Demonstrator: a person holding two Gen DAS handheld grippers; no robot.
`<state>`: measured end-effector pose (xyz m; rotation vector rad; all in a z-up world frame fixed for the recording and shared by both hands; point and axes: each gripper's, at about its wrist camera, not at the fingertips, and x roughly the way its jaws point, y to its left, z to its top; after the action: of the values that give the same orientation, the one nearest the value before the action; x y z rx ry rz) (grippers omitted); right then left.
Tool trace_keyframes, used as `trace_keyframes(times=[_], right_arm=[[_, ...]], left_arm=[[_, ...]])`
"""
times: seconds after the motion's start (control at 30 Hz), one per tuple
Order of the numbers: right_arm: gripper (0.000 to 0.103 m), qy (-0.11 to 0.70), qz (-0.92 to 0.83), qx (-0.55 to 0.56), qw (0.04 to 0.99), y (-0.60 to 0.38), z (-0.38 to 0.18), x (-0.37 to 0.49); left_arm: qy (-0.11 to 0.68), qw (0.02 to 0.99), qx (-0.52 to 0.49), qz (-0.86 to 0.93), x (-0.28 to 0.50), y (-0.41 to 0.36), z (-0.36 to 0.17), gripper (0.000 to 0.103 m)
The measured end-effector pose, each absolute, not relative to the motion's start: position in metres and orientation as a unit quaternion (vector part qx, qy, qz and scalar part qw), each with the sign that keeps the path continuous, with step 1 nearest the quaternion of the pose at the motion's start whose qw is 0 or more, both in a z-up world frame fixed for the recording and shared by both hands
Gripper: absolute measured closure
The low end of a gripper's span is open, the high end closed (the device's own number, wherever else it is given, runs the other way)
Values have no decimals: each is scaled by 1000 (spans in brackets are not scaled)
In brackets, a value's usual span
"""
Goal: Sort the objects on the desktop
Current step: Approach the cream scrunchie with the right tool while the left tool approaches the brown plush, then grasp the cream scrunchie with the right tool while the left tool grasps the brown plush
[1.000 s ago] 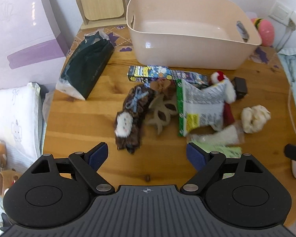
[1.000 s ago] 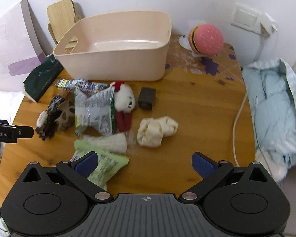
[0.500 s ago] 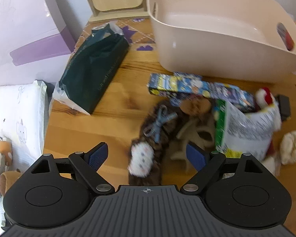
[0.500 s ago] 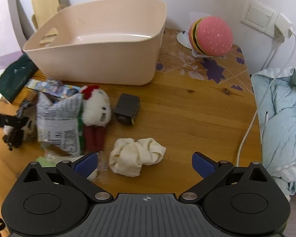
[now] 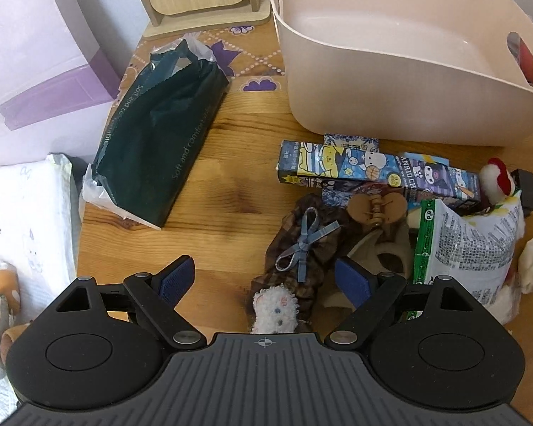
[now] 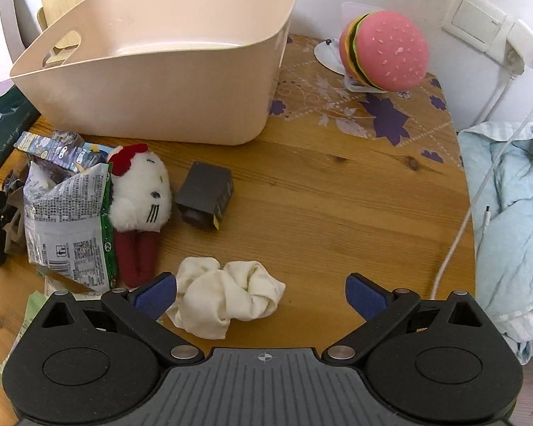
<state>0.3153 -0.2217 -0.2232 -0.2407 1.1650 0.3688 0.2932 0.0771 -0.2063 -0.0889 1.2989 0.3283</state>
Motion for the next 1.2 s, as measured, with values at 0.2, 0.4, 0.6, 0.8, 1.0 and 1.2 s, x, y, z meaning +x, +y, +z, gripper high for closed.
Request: trace_keyframes(times=[0.2, 0.4, 0.6, 0.8, 1.0, 1.2], right_arm=[[0, 552, 177, -112, 807, -218, -228, 317], [1, 563, 174, -105, 801, -219, -240, 319], [3, 565, 173, -104, 800, -221, -249, 320], [6, 569, 172, -103, 797, -219, -260, 322], [10, 563, 168, -105, 802, -216, -263, 318], [31, 551, 167, -99, 812, -213, -259, 315]], left_arm=[[613, 775, -38, 148, 292, 82, -209, 15], [627, 764, -34, 147, 284, 85, -217, 15], [622, 768, -65, 140, 276, 93, -230, 15], [617, 772, -54, 143, 277, 90, -244, 16], [604, 782, -84, 130, 275, 97, -247, 16], [586, 801, -61, 105, 273, 86, -238, 48]])
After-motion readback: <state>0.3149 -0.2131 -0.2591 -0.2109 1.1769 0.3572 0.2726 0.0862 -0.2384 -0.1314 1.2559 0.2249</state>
